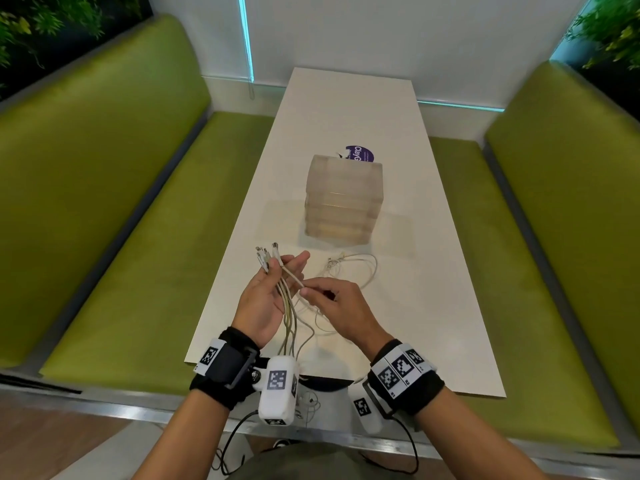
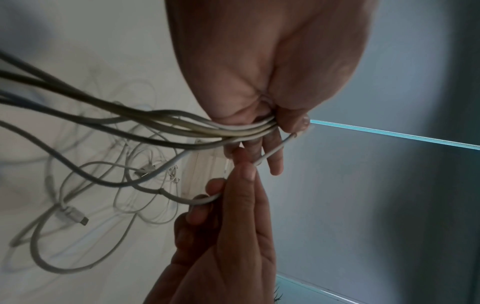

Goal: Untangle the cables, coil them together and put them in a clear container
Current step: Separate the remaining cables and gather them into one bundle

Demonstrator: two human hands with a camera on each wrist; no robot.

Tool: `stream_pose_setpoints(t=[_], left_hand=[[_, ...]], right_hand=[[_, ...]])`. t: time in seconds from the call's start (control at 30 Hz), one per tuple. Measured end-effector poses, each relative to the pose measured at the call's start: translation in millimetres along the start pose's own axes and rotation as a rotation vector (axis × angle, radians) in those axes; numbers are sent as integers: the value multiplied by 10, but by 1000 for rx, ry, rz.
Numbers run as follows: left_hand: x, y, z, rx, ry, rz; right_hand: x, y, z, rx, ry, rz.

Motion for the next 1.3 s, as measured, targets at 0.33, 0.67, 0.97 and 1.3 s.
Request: stream_pose_setpoints(t=[0.33, 0.67, 0.97, 1.3], left_hand=[[-14, 34, -6, -63, 6, 109], [-23, 523, 3, -200, 128, -13], [-147, 743, -149, -313, 67, -5], [33, 322, 1, -139, 158, 503]], right_hand=[[-16, -31, 5, 43, -43, -119], [150, 283, 253, -136, -362, -489], [259, 478, 730, -151, -191, -632], [426, -8, 619, -10, -49, -264]])
Point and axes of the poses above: each hand's wrist, its own z-axis towards the middle knuckle, its own x-axis out of the back of the hand, y = z × x, the point moved 5 cm from there along z, towards the middle knuckle, and after that the axes turned 8 degrees about -x, right-handed, at the moved point
